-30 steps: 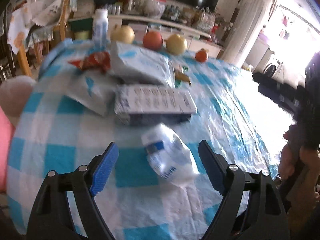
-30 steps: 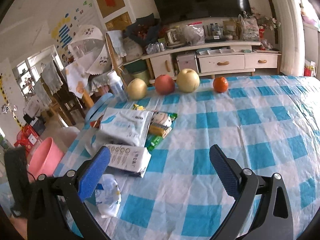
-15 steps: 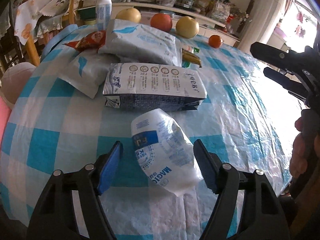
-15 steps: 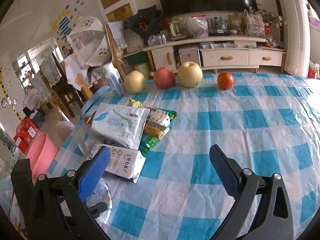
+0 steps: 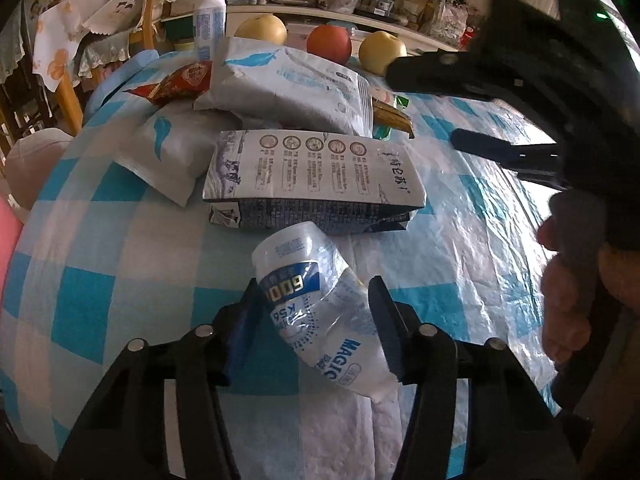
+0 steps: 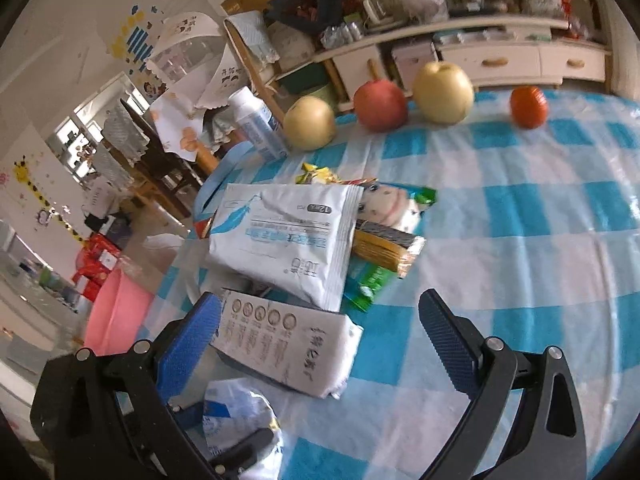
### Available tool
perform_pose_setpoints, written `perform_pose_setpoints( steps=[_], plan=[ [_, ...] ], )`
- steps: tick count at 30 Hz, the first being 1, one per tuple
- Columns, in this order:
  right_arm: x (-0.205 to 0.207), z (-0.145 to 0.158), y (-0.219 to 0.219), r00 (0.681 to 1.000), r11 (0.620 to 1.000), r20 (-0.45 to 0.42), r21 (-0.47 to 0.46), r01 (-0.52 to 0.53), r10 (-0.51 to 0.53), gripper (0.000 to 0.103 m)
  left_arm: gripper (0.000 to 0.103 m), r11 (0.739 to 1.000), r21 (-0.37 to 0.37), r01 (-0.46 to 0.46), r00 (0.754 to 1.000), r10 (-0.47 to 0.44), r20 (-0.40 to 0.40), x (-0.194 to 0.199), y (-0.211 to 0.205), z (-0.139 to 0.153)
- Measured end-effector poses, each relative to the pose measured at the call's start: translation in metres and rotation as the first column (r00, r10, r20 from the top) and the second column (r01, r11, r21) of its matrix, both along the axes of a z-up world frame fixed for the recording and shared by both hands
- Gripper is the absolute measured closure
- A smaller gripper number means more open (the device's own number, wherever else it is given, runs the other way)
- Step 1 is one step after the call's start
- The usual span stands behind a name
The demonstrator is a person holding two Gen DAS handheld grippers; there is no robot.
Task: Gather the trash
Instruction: 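Close the left gripper on the crumpled clear plastic bottle, then grasp the flat white milk box with the right gripper while the left gripper holds the bottle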
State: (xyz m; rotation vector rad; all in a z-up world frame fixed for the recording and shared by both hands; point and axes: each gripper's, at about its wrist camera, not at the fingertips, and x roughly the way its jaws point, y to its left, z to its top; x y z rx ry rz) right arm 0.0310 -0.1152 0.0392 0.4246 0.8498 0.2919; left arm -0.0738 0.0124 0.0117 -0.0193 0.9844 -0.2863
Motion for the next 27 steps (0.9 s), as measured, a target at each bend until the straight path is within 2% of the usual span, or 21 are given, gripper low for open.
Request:
perform_pose_setpoints(
  steps=[7,14,20,22,25,27],
  plan=[
    [0.016,-0.021,0.018,0.992,0.994,-0.079,-0.042,-0.101,0.098,0.005,0.063,0.998,-0.059,-0.015,1.0,0.014,-0.009,0.005,0.012,0.001],
    [0.005,-0.027,0.031,0.968,0.974,-0.114,0.056,-0.22,0.225,0.005,0.066,0.997,-0.063,-0.034,0.999,0.034,-0.006,0.007,0.027,0.003],
    [-0.03,-0.017,0.058,0.92,0.925,-0.101,0.05,-0.376,0.38,0.005,0.066,0.994,-0.054,-0.098,0.995,0.098,-0.004,0.01,0.056,0.003],
    [-0.044,-0.008,0.065,0.909,0.911,-0.061,-0.01,-0.413,0.411,0.005,0.066,0.991,-0.046,-0.126,0.992,0.126,0.0,0.013,0.066,0.004],
    [-0.048,0.002,0.065,0.936,0.923,-0.012,-0.162,-0.35,0.353,0.005,0.065,0.988,-0.037,-0.148,0.989,0.148,-0.002,0.016,0.077,0.004],
    [-0.045,0.001,0.062,0.949,0.927,-0.006,-0.214,-0.308,0.314,0.005,0.06,0.988,-0.023,-0.151,0.988,0.151,-0.002,0.016,0.079,0.004]
  ],
)
